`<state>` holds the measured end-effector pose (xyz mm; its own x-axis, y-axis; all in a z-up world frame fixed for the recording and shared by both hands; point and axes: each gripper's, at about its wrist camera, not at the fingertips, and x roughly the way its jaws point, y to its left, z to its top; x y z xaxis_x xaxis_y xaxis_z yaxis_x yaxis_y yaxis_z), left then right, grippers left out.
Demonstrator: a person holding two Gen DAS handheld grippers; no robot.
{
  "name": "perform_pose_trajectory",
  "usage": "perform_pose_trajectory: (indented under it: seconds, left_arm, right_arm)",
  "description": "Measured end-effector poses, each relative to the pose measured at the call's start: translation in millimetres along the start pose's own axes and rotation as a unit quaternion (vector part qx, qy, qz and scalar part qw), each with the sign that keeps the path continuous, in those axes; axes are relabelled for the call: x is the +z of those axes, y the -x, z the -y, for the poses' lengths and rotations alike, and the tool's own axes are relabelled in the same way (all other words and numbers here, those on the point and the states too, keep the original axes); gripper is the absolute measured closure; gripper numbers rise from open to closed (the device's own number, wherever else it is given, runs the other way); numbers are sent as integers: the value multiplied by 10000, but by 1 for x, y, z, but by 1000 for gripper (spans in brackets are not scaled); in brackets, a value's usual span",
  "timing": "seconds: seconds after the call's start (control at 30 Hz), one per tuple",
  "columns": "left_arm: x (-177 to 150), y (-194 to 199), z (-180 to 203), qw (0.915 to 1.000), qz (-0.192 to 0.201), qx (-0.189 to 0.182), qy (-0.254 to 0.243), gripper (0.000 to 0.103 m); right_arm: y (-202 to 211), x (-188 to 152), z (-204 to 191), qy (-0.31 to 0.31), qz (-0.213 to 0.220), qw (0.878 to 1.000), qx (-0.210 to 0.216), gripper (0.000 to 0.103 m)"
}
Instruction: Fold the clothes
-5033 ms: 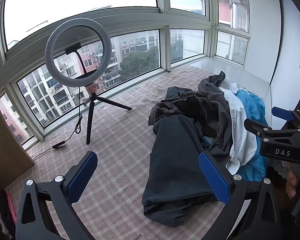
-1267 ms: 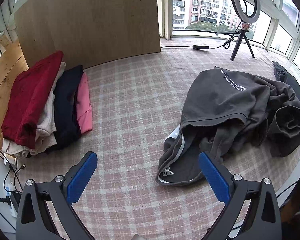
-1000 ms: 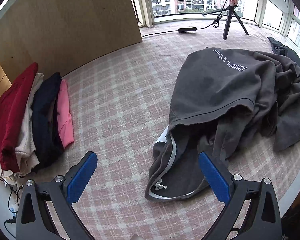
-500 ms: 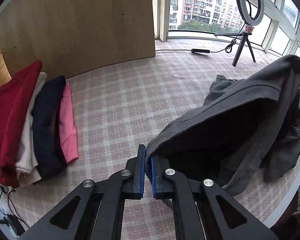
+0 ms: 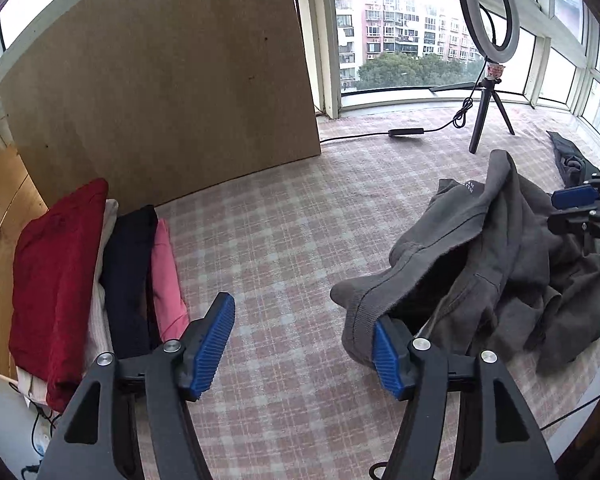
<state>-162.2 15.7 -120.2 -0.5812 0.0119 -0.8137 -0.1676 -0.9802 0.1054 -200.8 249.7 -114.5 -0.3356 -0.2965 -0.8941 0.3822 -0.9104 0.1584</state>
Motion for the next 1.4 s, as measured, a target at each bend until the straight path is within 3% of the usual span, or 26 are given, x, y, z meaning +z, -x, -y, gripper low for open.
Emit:
perform_pose_trajectory:
  seconds: [0.13, 0.23, 0.3, 0.37, 0.47, 0.57, 0.67, 0.77, 0.83, 0.93, 1.03, 1.07, 1.13, 1.17, 1.27, 1.33, 1.37, 1.4]
  left_arm:
    - [-27, -4, -13, 9994, -293, -146, 92, 38]
    - [-39, -5, -24, 9986, -422, -274, 173, 38]
    - [-46, -3, -29, 9972, -463, -546, 231, 38]
    - [-53, 0, -30, 9962, -498, -690, 184, 38]
    - [-57, 1, -27, 9942, -579, -903, -11, 36]
    - [-52, 8, -9, 9897, -519, -1293, -323, 35]
    - [-46, 21, 14, 9873, -307, -1291, -876, 35]
    - [-36, 30, 29, 9787, -122, -1648, -1215, 35]
    - [-28, 25, 47, 9744, -125, -1621, -1556, 35]
    - [-13, 15, 84, 9632, -126, -1633, -2133, 35]
    - [2, 10, 130, 9462, -48, -1747, -2722, 35]
    - [6, 9, 144, 9401, -19, -1778, -2908, 34]
    - [14, 5, 168, 9338, -98, -1856, -3057, 34]
    - [18, 3, 179, 9313, -152, -1896, -3106, 34]
    - [13, 5, 213, 9136, -262, -2280, -3356, 33]
    - [-1, 7, 234, 9018, -345, -2344, -3614, 31]
    - [-8, 6, 241, 8997, -431, -2347, -3654, 31]
    - [-14, 4, 246, 8986, -527, -2376, -3651, 31]
  right_arm:
    - [-55, -12, -59, 618, -397, 9973, 54, 48]
    - [-90, -14, -69, 728, -721, 9947, -119, 49]
    - [-99, -16, -70, 677, -824, 9943, -35, 98]
    - [-80, -19, -64, 397, -689, 9958, 447, 99]
    - [-19, -31, -57, 497, -201, 9976, 432, 99]
    - [51, -51, -35, 272, 264, 9992, 100, 100]
    - [106, -78, 9, -275, 541, 9955, -733, 100]
    - [140, -115, 75, -1262, 616, 9775, -1572, 99]
    - [151, -139, 115, -1835, 562, 9597, -2054, 99]
    - [152, -166, 153, -2263, 436, 9464, -2262, 99]
    - [160, -182, 174, -2602, 683, 9420, -2008, 99]
    - [166, -183, 179, -2631, 777, 9381, -2115, 101]
    - [182, -183, 189, -2555, 952, 9161, -2938, 102]
    - [192, -184, 199, -2621, 1063, 9077, -3100, 102]
    - [209, -188, 227, -2857, 1270, 9274, -2055, 101]
    - [202, -187, 221, -2489, 1053, 9435, -1920, 100]
    - [193, -186, 214, -2252, 845, 9526, -1861, 94]
    - [181, -187, 208, -2057, 698, 9601, -1761, 75]
